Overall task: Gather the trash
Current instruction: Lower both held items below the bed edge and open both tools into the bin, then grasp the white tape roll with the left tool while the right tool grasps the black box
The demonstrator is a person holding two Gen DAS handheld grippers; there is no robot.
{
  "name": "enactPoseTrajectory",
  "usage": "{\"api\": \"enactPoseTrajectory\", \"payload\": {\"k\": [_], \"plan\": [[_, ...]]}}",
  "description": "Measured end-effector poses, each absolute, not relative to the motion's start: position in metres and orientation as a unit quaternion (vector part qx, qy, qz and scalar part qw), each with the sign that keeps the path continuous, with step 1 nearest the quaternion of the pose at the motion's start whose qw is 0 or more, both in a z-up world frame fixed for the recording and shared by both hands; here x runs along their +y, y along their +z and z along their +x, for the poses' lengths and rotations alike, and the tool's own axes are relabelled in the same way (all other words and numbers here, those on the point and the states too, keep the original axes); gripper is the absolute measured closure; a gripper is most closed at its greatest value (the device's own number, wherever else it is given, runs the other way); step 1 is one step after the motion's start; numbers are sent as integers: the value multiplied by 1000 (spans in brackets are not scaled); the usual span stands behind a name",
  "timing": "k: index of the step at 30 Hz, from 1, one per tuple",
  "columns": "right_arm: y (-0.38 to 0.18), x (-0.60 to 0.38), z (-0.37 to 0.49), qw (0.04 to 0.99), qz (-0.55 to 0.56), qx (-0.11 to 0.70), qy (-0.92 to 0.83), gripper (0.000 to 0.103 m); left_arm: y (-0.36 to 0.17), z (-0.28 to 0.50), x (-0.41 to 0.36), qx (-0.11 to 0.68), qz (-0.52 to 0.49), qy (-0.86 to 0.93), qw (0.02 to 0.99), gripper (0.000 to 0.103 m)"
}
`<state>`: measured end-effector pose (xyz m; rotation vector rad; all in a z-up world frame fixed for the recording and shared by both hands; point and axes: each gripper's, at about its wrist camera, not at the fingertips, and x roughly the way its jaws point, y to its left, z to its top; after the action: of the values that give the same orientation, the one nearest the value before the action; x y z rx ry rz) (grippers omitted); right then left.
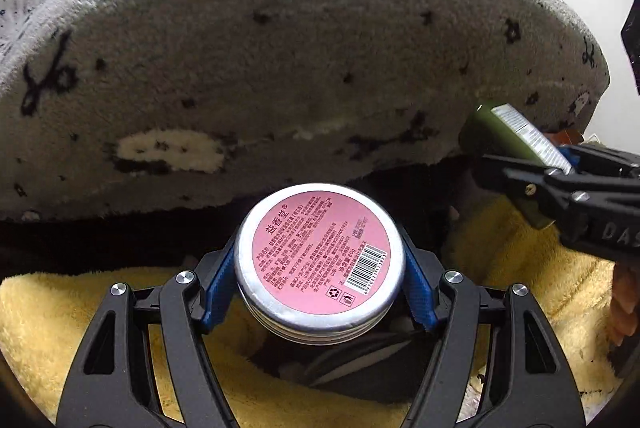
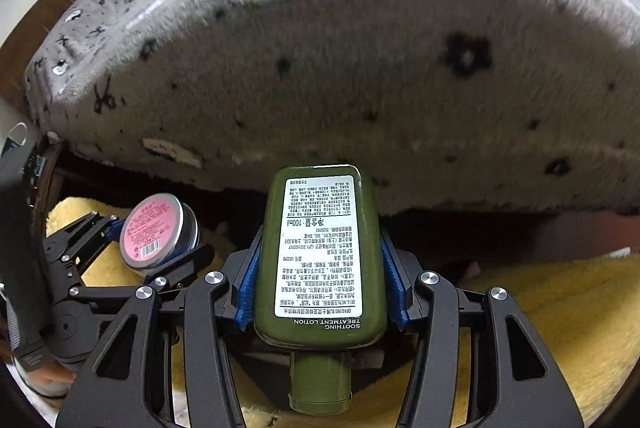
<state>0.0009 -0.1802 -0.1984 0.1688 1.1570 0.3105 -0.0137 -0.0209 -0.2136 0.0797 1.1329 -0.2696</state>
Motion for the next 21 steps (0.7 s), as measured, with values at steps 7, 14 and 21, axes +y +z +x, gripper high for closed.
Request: {"api": "enactPoseTrajectory", "payload": {"k": [7,14,21], "plan": [[-228,-177,2,793,94,585,141,51,-243,-7,-22,580,40,-130,803,36],[-229,-176,1,792,105,584,147,37,-248,-5,-15,580,33,-139,802,22],[-207,-192,9,815,104,555,130,31,-219,-3,-2,565,29,-132,814,20]]}}
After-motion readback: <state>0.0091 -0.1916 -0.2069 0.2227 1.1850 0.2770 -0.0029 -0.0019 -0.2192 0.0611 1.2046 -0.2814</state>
